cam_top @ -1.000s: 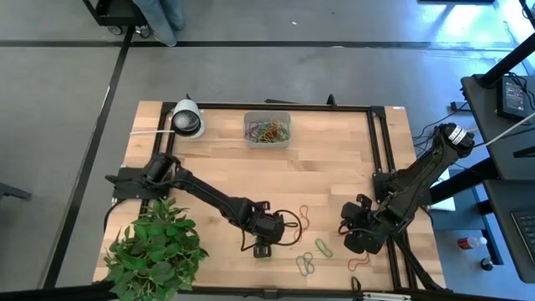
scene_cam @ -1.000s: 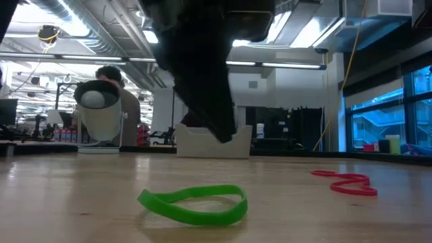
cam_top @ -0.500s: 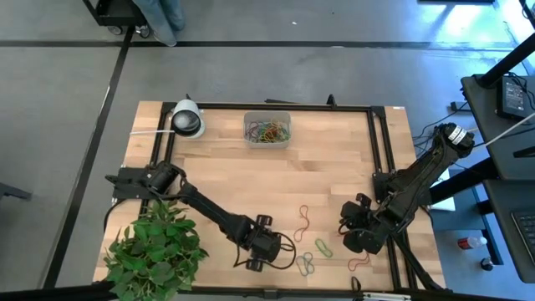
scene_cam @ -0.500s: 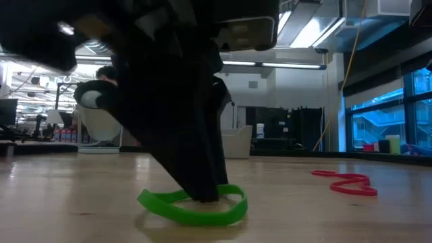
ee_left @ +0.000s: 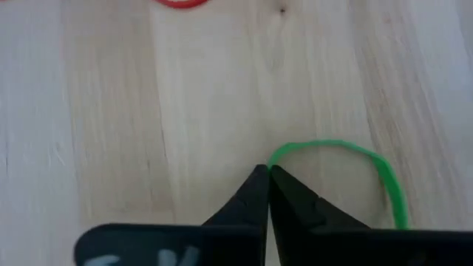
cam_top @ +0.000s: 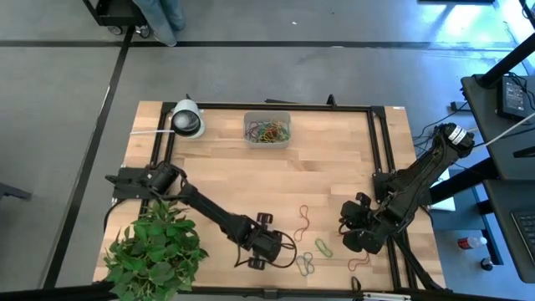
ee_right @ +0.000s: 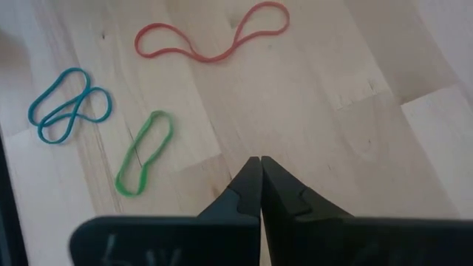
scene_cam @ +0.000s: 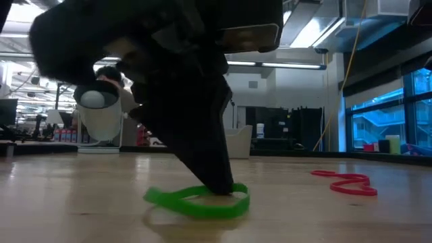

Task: Pick and place rubber bands into bin
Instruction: Put the green rubber band into the white bin

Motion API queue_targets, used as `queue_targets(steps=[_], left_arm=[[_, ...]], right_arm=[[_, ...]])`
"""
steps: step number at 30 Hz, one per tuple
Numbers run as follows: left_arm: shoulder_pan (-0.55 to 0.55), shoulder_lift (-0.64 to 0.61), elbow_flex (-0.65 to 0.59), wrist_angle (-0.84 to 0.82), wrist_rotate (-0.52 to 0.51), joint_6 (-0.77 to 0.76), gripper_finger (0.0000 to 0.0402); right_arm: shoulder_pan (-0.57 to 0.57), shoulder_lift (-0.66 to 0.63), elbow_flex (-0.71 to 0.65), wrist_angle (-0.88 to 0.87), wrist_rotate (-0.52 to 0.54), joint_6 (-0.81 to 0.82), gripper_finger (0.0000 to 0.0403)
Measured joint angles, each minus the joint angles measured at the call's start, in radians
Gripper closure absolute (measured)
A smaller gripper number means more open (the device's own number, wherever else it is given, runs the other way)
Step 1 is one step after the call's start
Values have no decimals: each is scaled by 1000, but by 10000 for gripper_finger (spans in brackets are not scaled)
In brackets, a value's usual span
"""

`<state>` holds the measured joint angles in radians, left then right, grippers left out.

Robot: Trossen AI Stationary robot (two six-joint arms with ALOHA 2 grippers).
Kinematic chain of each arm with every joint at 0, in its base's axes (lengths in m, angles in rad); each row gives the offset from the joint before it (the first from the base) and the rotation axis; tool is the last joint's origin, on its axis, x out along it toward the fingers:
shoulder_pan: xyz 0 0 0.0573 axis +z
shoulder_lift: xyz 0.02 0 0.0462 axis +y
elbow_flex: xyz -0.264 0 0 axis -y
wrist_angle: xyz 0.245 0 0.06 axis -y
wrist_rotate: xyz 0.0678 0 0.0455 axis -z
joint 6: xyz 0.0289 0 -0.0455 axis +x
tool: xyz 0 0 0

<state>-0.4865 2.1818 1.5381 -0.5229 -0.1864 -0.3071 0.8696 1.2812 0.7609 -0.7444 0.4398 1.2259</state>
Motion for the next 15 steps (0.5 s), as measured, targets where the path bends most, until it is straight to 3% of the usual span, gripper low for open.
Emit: queue_targets(steps=[9, 15], left_arm=[[87, -174, -3, -145, 4, -189, 399], [201, -301, -4, -294, -3, -186, 399]], right_arm=[[-3, 0, 0, 2, 17, 0, 400], [-28, 0, 0, 9, 26, 0, 400]])
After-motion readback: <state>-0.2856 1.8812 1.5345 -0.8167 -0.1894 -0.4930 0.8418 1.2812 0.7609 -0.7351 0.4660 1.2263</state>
